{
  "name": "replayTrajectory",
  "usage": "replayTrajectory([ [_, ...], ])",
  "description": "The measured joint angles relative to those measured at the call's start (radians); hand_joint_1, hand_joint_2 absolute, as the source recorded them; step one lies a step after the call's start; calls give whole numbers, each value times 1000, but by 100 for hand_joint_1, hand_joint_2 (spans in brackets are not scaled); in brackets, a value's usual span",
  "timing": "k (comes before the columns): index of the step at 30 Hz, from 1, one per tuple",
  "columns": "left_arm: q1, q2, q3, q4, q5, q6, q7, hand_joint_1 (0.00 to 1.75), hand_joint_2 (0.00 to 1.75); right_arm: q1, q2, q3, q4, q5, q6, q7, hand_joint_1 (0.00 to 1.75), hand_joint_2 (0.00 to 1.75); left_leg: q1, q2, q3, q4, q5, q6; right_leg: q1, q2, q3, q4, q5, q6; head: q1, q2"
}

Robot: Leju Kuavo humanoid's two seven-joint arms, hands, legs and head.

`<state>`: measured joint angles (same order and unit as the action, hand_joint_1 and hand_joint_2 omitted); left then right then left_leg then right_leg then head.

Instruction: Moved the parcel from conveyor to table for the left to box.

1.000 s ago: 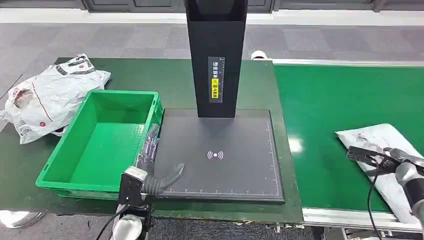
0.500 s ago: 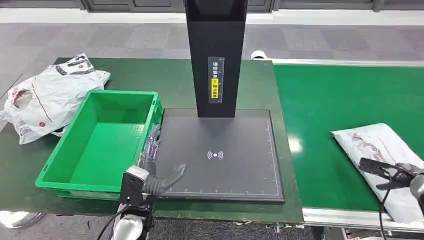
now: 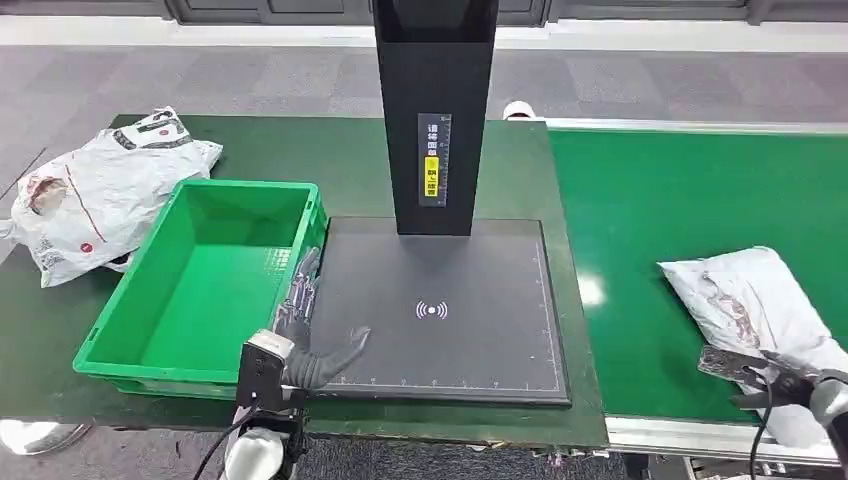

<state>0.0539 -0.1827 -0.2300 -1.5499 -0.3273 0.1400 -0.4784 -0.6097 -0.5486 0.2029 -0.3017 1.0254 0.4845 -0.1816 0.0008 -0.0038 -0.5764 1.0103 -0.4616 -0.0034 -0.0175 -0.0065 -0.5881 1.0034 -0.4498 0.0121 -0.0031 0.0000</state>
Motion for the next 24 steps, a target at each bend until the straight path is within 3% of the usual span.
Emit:
replayTrajectory([
  [4,-3,-3,0,0,0,-2,0,0,175,16,12,0,0,10,-2,-5,0,175,0,0,1,0,0,0,1,0,1,0,0,0,0,0],
  [11,-12,-8,2,0,-1,-3,10,0,175,18,54,0,0,26,-3,77,0,175,2,1,5,0,0,0,2,1,6,-2,-1,1,0,0],
  [21,-16,-9,2,0,-1,-3,15,0,175,18,68,0,0,27,-2,77,0,175,2,1,8,0,0,1,2,1,11,-4,1,3,0,0],
  [22,-16,-9,2,0,-1,-3,15,0,175,18,68,0,0,27,-2,77,14,175,2,1,8,0,0,1,2,1,11,-4,1,3,0,0],
  [23,-16,-9,2,0,-1,-3,15,0,175,18,70,0,0,28,-2,77,175,175,2,1,8,0,0,1,2,1,11,-4,1,3,0,0],
  [24,-16,-9,2,0,-1,-3,15,0,175,18,71,0,0,28,-2,81,175,175,2,1,9,1,0,1,2,1,11,-5,1,3,0,0],
])
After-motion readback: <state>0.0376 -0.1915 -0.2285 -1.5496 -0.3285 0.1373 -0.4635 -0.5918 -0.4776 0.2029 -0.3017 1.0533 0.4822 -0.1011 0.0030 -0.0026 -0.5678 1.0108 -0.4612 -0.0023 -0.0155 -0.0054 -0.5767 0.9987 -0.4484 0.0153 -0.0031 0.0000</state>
